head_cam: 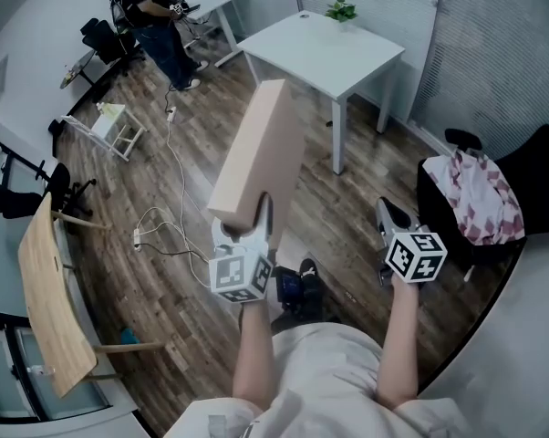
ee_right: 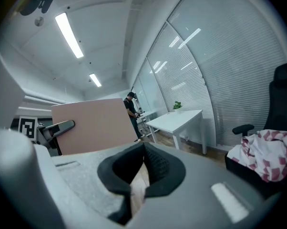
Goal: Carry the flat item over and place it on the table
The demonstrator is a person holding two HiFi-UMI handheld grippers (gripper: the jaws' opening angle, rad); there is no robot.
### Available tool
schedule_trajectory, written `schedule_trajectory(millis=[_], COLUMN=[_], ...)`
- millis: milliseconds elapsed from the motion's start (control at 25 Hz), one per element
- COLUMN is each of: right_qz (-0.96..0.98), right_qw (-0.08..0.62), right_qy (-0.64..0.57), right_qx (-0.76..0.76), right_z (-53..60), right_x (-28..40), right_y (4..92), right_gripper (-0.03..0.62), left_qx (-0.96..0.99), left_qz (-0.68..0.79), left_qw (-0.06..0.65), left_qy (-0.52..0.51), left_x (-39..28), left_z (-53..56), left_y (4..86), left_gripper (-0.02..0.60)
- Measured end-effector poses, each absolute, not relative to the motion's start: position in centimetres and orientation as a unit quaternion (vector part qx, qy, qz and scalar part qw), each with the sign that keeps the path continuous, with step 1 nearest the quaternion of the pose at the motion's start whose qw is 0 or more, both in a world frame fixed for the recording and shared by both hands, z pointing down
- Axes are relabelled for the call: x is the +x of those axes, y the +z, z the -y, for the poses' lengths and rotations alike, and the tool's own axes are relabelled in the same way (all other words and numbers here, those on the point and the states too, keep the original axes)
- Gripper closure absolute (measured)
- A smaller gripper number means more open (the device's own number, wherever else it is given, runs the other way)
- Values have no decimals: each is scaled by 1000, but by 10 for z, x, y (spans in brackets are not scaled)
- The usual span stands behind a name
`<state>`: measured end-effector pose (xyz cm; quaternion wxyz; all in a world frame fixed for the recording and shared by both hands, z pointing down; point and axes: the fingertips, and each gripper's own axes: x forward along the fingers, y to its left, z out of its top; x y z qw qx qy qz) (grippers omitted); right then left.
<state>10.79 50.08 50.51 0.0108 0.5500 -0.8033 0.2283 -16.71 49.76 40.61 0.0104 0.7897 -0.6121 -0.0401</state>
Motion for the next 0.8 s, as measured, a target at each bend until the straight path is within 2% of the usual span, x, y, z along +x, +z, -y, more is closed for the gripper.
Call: schedule_trajectory(millis=[640, 800], right_qz=[807, 795], right_qw=[20, 5], right_qy=[240, 239], right_qx=[539, 557], right_z=[-394, -364], right_x=[89, 89], right_y=[519, 519], right_gripper=[592, 592], left_qx=[799, 813], left_qz=[600, 581], left_qw=[21, 30], left_qy=[-30, -18], left_x=[-153, -147], left_z=[-398, -365], left_y=[425, 428], left_gripper=[299, 299])
